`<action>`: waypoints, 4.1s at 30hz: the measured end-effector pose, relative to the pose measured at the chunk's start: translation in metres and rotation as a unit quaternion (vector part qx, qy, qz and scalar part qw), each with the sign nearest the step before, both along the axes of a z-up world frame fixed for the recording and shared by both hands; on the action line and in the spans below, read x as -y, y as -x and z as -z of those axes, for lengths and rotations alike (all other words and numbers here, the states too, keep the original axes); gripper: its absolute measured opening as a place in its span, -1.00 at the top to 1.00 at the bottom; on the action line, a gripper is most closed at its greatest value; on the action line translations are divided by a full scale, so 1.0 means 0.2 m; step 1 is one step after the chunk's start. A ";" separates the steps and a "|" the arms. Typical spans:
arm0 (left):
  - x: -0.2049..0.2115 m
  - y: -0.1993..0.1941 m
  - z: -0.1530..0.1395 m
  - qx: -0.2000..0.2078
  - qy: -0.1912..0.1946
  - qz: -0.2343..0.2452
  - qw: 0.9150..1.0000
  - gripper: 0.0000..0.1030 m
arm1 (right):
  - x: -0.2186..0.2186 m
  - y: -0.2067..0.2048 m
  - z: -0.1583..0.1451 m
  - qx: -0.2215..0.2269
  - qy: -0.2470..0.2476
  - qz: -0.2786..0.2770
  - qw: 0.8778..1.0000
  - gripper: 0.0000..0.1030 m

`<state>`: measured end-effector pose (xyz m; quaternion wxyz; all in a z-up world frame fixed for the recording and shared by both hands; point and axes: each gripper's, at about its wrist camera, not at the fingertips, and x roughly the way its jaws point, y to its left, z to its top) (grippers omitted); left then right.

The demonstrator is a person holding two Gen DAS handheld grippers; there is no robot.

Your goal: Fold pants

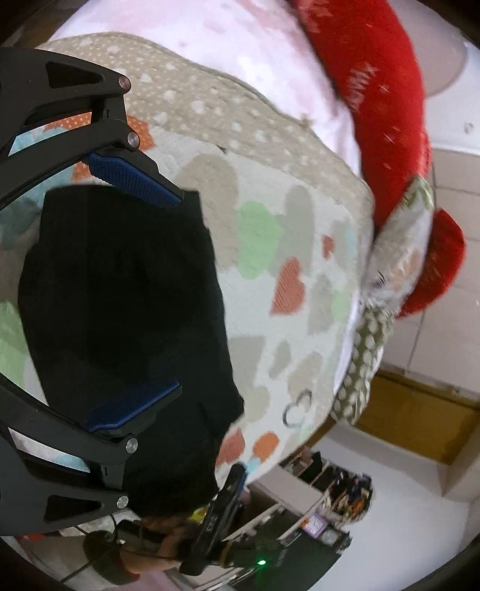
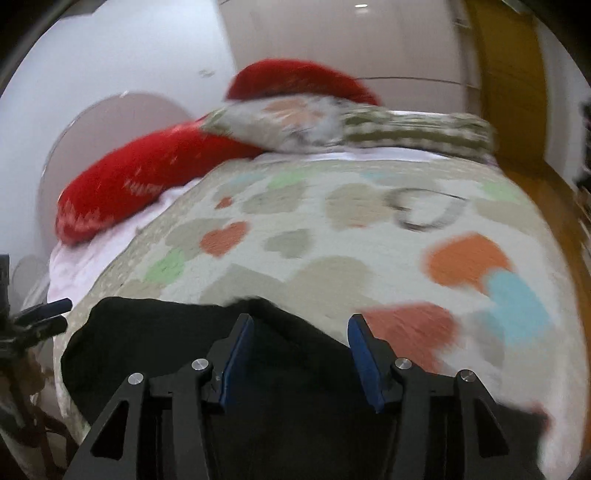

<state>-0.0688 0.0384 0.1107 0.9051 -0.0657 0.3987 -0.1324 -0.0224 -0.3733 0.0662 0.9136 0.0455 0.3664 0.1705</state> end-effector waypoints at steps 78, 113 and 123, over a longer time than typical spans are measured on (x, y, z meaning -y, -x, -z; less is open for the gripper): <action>0.91 -0.18 0.25 -0.051 -0.039 0.096 0.993 -0.81 | 0.63 0.27 0.27 -0.052 0.017 0.140 0.989 0.23; 0.46 -0.04 0.35 -0.078 -0.035 -0.001 0.996 -0.81 | 0.74 0.56 0.22 -0.062 -0.037 0.183 0.981 0.14; 0.72 0.00 0.20 -0.033 -0.048 0.054 0.997 -0.81 | 0.75 0.69 0.19 -0.066 -0.034 0.179 0.981 0.09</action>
